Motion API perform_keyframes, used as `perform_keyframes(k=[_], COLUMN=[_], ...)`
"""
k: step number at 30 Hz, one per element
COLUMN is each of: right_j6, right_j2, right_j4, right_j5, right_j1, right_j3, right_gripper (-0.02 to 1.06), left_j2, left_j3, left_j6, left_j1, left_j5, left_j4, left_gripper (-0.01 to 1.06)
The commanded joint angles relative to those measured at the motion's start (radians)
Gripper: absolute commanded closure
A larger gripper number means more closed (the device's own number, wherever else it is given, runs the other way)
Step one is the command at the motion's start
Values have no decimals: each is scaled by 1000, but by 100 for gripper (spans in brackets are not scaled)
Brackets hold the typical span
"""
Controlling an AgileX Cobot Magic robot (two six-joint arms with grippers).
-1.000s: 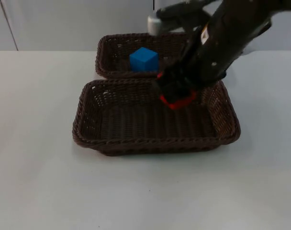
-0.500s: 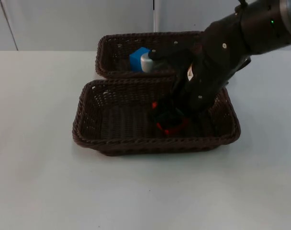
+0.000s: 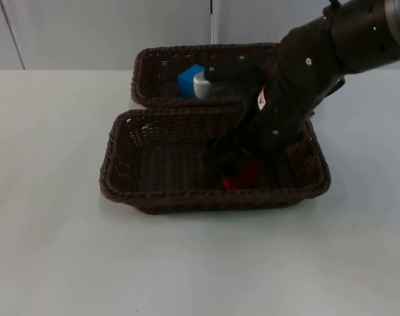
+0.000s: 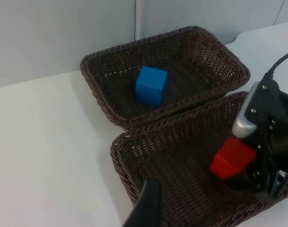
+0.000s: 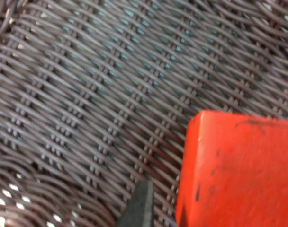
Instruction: Pick up one cube with the left hand and place it into the upper basket. Pick up one cube with the right hand and place it into the lower basket.
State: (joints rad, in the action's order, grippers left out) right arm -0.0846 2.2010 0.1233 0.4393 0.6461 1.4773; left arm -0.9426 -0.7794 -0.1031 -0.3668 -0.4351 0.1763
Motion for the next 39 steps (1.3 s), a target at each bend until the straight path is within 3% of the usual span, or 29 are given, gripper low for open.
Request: perform_keyframes(k=[1, 19, 39], right_j6=[0, 0, -15], right_j2=[-27, -460, -554], right_j4=[-5, -5, -44], right_j5=[21, 221, 214], right_j1=[6, 6, 6], right_j3=[5, 5, -20], right_gripper=[24, 24, 24], left_j2=[7, 7, 7], left_j3=[5, 5, 5], left_j6=[8, 8, 8], left_j1=[-4, -4, -4], left_j5=[8, 6, 0], left_j4=[4, 4, 0], left_gripper=[25, 25, 25])
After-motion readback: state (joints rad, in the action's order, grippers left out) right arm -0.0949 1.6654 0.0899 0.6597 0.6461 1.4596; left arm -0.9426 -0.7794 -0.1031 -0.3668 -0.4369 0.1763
